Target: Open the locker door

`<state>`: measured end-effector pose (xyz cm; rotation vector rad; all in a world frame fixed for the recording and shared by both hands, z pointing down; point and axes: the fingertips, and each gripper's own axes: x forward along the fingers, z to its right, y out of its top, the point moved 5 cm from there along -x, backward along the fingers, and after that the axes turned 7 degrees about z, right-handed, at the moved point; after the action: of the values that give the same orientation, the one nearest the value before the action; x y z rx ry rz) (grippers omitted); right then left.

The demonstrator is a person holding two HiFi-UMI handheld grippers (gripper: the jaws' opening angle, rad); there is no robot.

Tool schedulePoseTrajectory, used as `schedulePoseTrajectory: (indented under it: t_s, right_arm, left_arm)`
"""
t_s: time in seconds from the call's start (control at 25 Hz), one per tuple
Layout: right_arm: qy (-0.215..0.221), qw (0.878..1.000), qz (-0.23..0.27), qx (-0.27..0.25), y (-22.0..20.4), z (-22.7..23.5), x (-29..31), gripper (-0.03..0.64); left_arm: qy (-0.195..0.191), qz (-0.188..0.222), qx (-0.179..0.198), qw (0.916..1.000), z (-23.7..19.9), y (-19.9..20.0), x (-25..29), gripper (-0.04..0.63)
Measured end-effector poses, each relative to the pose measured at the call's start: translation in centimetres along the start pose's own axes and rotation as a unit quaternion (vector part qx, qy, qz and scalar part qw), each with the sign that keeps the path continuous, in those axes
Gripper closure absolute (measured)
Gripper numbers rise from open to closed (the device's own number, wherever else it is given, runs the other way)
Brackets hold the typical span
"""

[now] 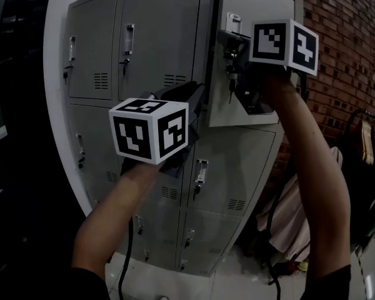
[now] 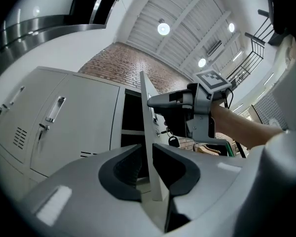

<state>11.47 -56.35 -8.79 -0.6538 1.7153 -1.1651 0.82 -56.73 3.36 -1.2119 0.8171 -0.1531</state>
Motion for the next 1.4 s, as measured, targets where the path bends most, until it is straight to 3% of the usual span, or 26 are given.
schedulePoseTrajectory:
  t_s: [0.44, 0.64, 0.92, 1.24, 1.4]
  right_arm:
    - [-0.003, 1.000, 0.008, 0.002, 1.6, -0.7, -3.2, 0.503]
    - [-0.028, 1.000, 0.007, -0.011, 0.6, -0.1, -1.2, 0.497]
    - [0.001, 1.000, 0.015, -0.004, 4.9, 0.1, -11.9, 0.495]
    - [-0.005, 1.000, 0.023, -0.002, 5.3, 0.8, -14.3, 0.497]
    - [-0.010, 1.000, 0.025, -0.009, 5.5, 0.8, -14.7, 0.499]
  left_arm:
    - [0.000, -0.017, 0.004, 0.9999, 4.0, 0.2, -2.5, 0.558]
    - [-0.028, -0.017, -0.003, 0.9995, 0.9, -0.7, -1.4, 0.558]
    - [0.006, -0.016, 0.005, 0.9998, 11.7, 1.7, -3.7, 0.558]
    - [0.003, -0.027, 0.002, 0.9996, 13.7, 1.2, -4.4, 0.558]
    - [0.007, -0.036, 0.024, 0.9991, 14.8, 1.2, -5.1, 0.558]
